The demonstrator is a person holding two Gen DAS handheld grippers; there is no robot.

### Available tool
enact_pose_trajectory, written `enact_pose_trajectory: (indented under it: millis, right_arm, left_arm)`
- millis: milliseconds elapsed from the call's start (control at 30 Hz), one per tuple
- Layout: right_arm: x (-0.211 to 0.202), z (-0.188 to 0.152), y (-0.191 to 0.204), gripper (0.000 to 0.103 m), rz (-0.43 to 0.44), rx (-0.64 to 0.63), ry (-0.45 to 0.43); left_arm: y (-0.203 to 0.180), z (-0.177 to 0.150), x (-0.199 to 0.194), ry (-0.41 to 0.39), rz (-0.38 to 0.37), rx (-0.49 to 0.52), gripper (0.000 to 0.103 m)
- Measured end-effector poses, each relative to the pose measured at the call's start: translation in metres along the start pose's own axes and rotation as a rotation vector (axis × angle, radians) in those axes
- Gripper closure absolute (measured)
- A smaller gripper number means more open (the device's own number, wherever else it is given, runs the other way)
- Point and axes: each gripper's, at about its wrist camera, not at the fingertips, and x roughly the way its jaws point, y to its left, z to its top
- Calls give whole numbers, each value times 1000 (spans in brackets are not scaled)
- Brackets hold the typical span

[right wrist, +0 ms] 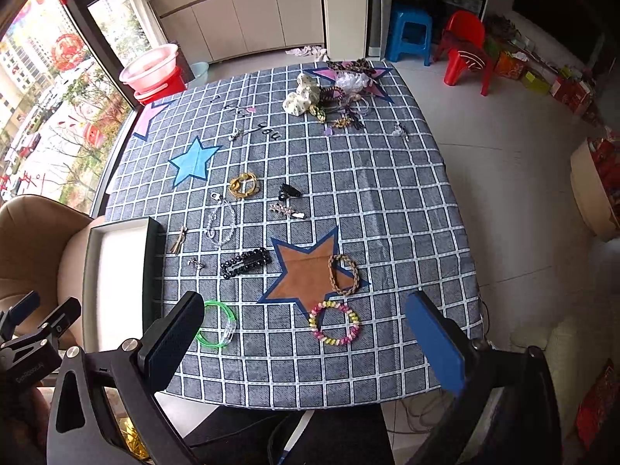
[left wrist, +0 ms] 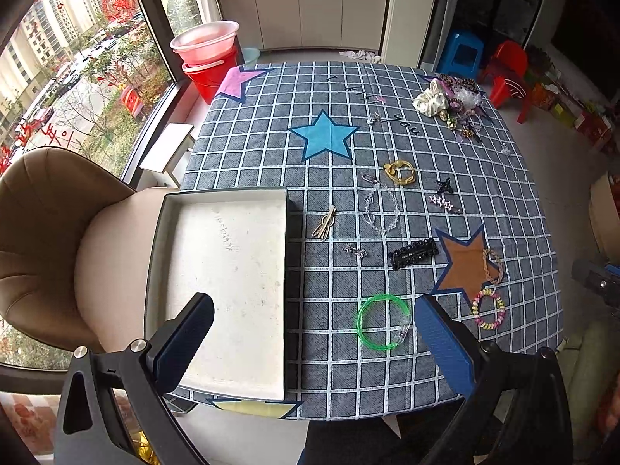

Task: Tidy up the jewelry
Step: 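Reach the right tool to the pink-and-yellow beaded bracelet and close on it, then grasp the green bangle with the left tool while the right tool carries the beaded bracelet to the tray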

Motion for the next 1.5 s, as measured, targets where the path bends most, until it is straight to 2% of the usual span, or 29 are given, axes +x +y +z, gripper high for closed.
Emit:
enact_pose_trajectory:
  millis: [33, 133, 300, 400, 467, 600, 633, 700, 800, 867, 967, 1000, 1067, 1100, 1133, 1167, 1200, 1233, 1267, 1500]
  right_arm:
    - [11, -4, -5, 0, -11, 12, -13]
    - [42, -20, -14, 0, -28, 50, 38]
    - [88, -53, -34, 0, -70, 112, 165]
    - [115, -64, -46, 0, -78, 127, 206]
    - [132, -66, -54, 0, -90, 125, 218]
    - [159, -66, -72, 0, -119, 126, 213]
    - [165, -65, -75, 0, -117, 128, 210]
    - [177, -66, -81, 2, -115, 124, 206]
    - [197, -68, -84, 14, -106, 107, 221]
    - [208, -71, -85, 22, -93, 104, 231]
    - [212, -71, -79, 24, -107, 66, 190]
    - [214, -72, -77, 25, -109, 61, 184]
    - [217, -74, -72, 31, -107, 47, 171]
    - [215, -78, -62, 39, -108, 33, 167]
    - [204, -79, -54, 48, -112, 14, 168]
    - [203, -79, -50, 55, -109, -1, 163]
    - [198, -81, -40, 70, -110, -12, 162]
    - [198, -82, -36, 91, -102, -13, 162]
    - [198, -82, -33, 94, -93, -2, 165]
    - [165, -73, -22, 94, -35, 37, 128]
  left_arm:
    - [-1, -2, 10, 13, -12, 17, 0]
    - [-8, -11, 43, 67, -40, 57, 0]
    - [-28, -26, 90, 127, -65, 108, 0]
    - [-42, -31, 115, 139, -62, 135, 0]
    - [-48, -33, 129, 150, -63, 148, 5]
    - [-56, -34, 151, 166, -74, 144, 7]
    - [-58, -34, 155, 158, -66, 145, 14]
    - [-58, -35, 165, 170, -57, 146, 17]
    - [-55, -39, 177, 198, -64, 123, 17]
    - [-56, -43, 182, 210, -66, 125, 31]
    - [-63, -46, 184, 203, -65, 151, 32]
    - [-66, -47, 182, 194, -67, 161, 35]
    - [-74, -48, 178, 178, -77, 182, 60]
    - [-77, -48, 176, 174, -83, 191, 68]
    - [-80, -48, 176, 173, -81, 196, 82]
    - [-81, -48, 176, 175, -88, 197, 88]
    - [-82, -47, 175, 176, -102, 190, 89]
    - [-82, -47, 174, 176, -114, 176, 89]
    - [-81, -46, 173, 173, -121, 164, 89]
    - [-61, -40, 150, 135, -157, 116, 89]
